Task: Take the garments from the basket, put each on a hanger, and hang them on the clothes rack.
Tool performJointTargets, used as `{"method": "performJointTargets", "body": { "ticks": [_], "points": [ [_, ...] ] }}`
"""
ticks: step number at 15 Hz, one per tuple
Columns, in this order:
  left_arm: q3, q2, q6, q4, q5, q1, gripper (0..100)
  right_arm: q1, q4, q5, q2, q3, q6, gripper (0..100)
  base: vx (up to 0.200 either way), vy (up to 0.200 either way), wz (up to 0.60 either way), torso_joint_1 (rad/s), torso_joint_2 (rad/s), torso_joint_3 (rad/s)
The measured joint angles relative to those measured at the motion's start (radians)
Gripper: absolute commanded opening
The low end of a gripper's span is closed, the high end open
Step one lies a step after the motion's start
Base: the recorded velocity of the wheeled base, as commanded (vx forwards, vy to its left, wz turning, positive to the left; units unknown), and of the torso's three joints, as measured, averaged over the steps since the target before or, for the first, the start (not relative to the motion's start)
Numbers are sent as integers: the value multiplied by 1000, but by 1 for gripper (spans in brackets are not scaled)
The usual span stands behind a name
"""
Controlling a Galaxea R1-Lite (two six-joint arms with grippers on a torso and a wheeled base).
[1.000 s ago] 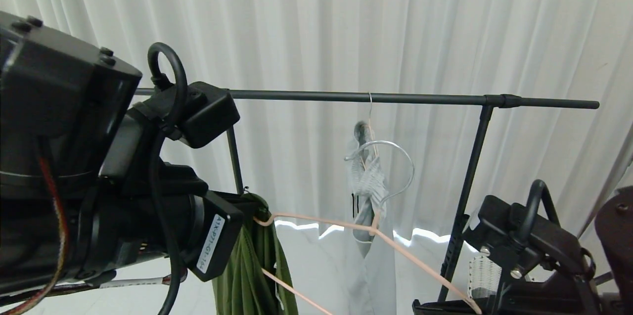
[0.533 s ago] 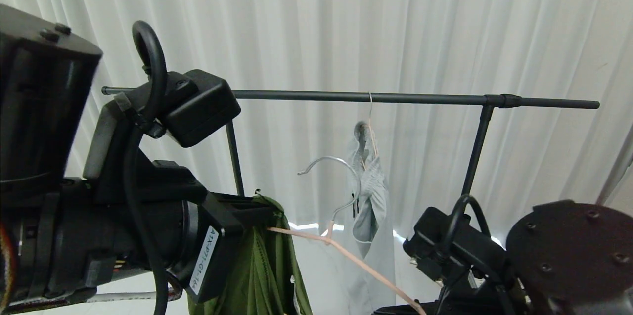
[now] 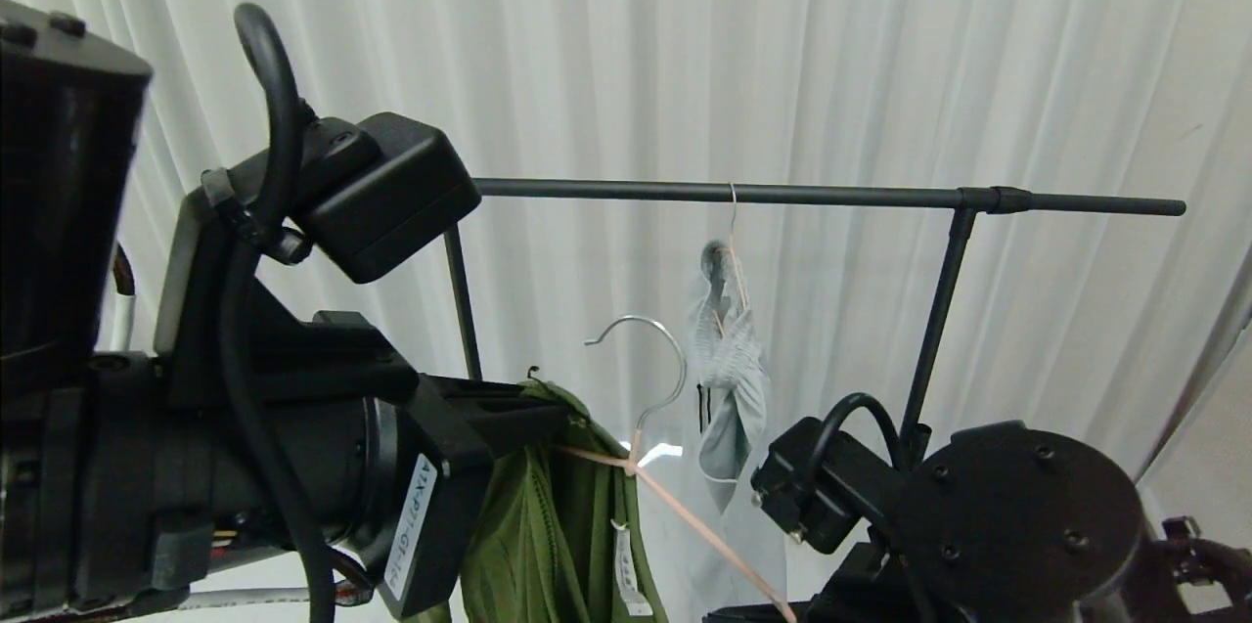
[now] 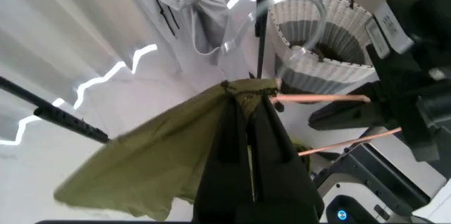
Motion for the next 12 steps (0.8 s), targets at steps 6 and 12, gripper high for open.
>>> {"method": "performJointTargets", "body": {
  "ticks": [6, 12],
  "points": [
    [36, -33, 3, -1, 12, -35, 0, -76, -3, -51, -56, -7, 16, 0, 0, 0, 0, 0, 0, 0],
    [69, -32, 3, -46, 28, -47, 0, -81, -112, -107, -111, -3, 5, 0, 0, 0, 0, 0, 0, 0]
  ]
}}
